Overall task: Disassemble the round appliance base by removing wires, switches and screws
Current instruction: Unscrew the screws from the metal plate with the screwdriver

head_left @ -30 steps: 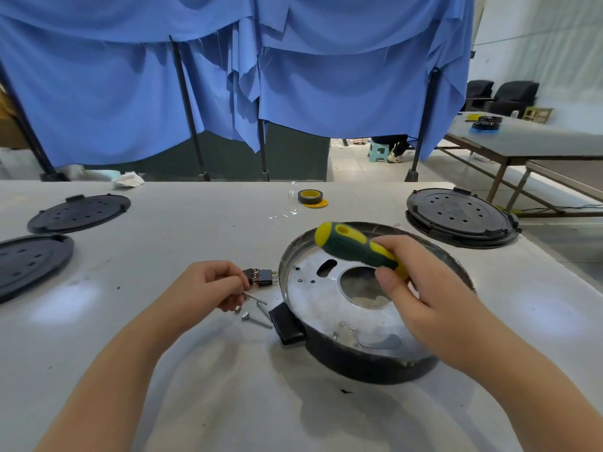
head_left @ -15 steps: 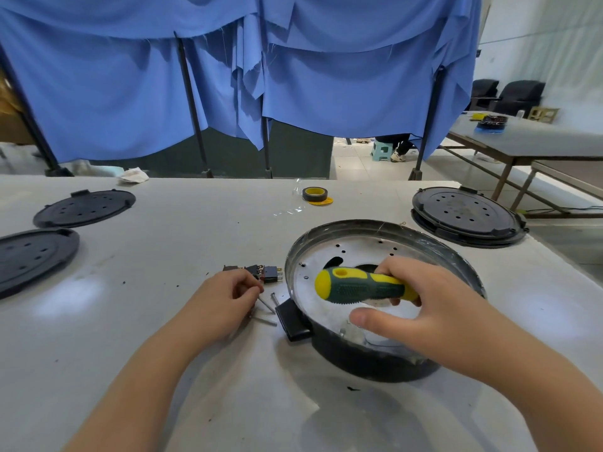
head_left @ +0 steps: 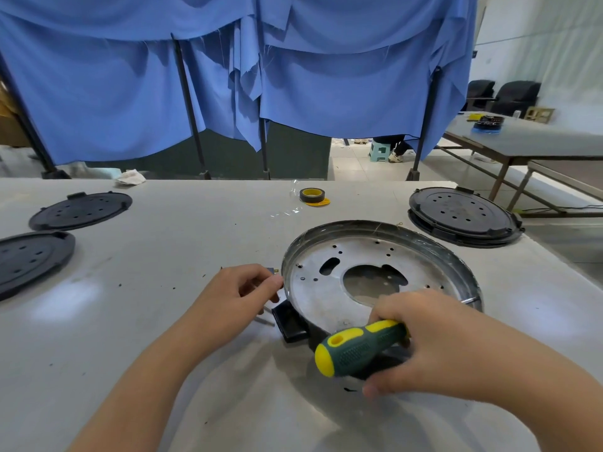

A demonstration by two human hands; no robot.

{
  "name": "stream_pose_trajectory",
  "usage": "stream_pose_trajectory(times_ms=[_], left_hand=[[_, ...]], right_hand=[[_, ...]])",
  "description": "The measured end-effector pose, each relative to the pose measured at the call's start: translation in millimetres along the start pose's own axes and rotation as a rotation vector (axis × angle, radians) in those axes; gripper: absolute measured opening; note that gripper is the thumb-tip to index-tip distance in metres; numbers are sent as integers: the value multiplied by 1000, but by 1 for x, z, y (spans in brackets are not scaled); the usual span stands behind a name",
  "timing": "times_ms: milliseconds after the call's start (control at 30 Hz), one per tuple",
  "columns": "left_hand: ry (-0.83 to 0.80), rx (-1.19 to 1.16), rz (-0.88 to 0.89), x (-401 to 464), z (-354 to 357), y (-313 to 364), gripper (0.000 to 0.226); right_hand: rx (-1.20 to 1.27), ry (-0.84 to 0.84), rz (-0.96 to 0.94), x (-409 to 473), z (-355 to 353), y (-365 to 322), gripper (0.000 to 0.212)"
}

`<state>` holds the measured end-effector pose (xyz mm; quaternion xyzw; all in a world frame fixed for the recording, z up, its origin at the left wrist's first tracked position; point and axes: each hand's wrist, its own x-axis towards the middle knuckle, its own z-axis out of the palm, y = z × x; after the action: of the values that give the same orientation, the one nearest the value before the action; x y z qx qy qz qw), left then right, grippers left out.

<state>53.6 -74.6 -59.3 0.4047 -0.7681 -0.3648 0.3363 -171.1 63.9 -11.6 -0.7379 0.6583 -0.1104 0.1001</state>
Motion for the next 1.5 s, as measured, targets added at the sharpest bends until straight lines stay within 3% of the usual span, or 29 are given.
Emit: stream_pose_trajectory(times_ms=[433, 600, 833, 967, 1100, 1200, 1367, 1500], left_hand=[[-26, -136, -60, -2, 4, 7, 26], [-14, -104, -68, -1, 5, 4, 25], [227, -59, 10, 1, 7, 5, 28], [338, -176, -83, 4, 2, 8, 29], [205, -277, -243, 3, 3, 14, 36], [-12, -155, -277, -2, 9, 18, 41], [-363, 122, -197, -16, 31, 22, 14], [-360, 260, -106, -26, 57, 22, 24]], right_hand=[[31, 5, -26, 3, 3, 5, 32], [80, 46, -43, 5, 2, 8, 33], [175, 218, -95, 6, -2, 9, 38], [182, 307, -134, 6, -5, 6, 40], [194, 347, -141, 6, -7, 6, 36], [188, 353, -143, 5, -7, 5, 37], [184, 360, -154, 5, -7, 7, 38], [170, 353, -154, 6, -6, 7, 37]])
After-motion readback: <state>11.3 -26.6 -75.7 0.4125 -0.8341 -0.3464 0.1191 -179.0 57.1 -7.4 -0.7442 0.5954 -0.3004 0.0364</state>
